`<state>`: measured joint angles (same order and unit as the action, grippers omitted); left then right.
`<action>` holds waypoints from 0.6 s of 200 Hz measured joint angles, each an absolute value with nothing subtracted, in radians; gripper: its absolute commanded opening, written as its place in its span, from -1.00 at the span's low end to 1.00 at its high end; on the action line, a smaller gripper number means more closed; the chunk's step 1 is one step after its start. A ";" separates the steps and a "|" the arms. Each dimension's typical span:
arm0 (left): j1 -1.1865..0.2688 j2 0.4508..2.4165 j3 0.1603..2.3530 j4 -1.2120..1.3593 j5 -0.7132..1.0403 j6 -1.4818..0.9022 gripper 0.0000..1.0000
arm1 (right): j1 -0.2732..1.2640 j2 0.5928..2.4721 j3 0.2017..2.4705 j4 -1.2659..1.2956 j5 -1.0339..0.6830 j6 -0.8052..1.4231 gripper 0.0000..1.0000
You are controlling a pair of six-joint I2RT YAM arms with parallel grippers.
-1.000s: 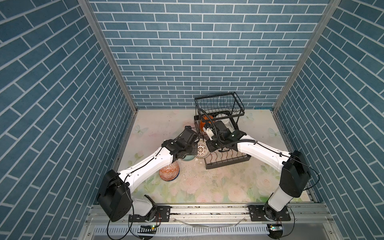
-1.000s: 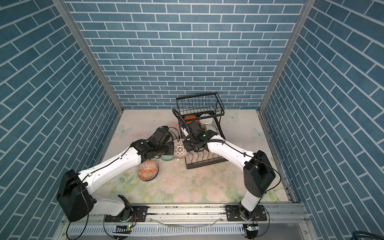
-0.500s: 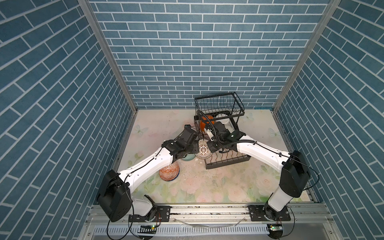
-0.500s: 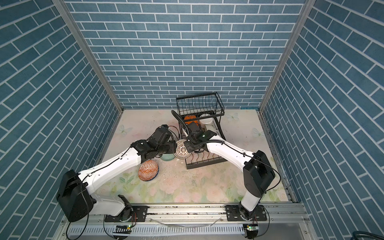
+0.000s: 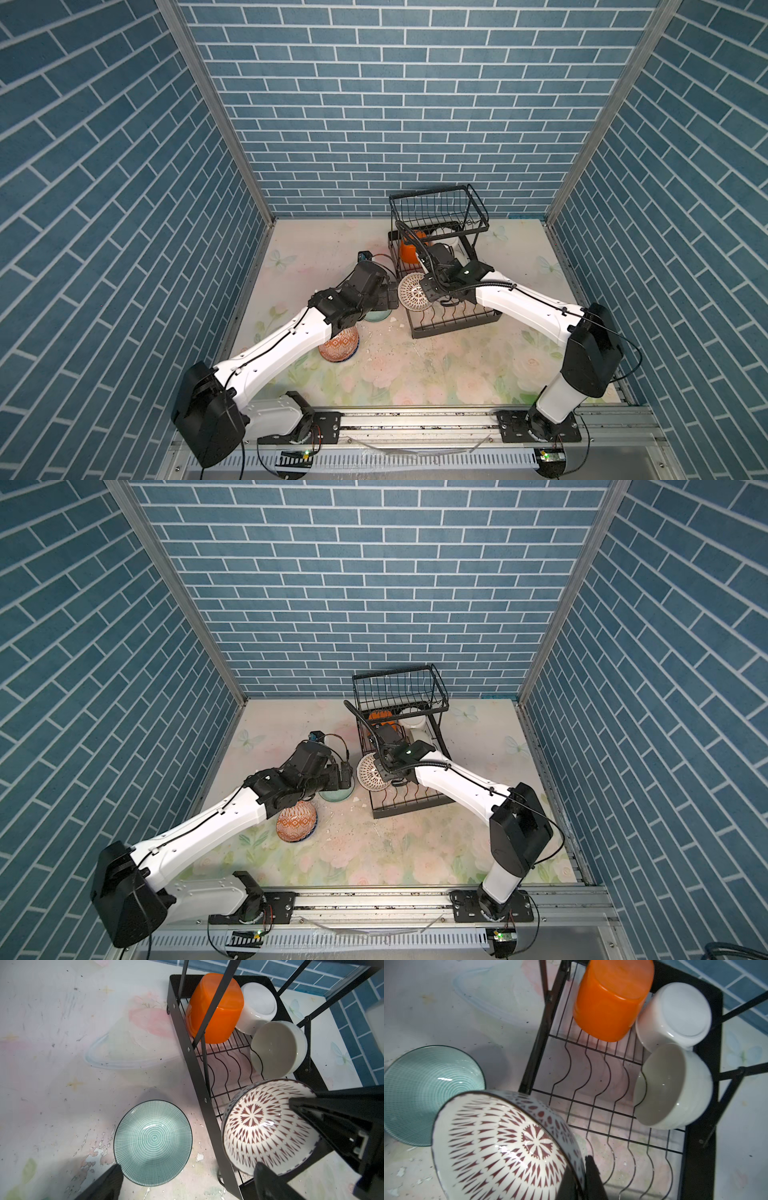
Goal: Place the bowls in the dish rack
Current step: 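Open the left gripper off the bowl while the right gripper holds it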
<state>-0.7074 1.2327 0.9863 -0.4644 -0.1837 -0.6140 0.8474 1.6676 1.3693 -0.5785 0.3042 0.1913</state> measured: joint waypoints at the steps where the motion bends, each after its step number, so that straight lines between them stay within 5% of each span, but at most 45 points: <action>1: -0.707 1.230 0.985 -0.464 -0.186 -0.614 0.99 | 0.847 1.668 1.369 -0.579 0.311 0.189 -1.00; 120: -0.683 1.108 0.902 -0.466 -0.246 -0.616 0.99 | 0.863 1.699 1.361 -0.562 0.686 0.068 -1.00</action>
<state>-0.6827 1.1076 0.9024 -0.4660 -0.2462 -0.6163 0.8631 1.6985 1.3609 -0.5625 0.6857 0.0681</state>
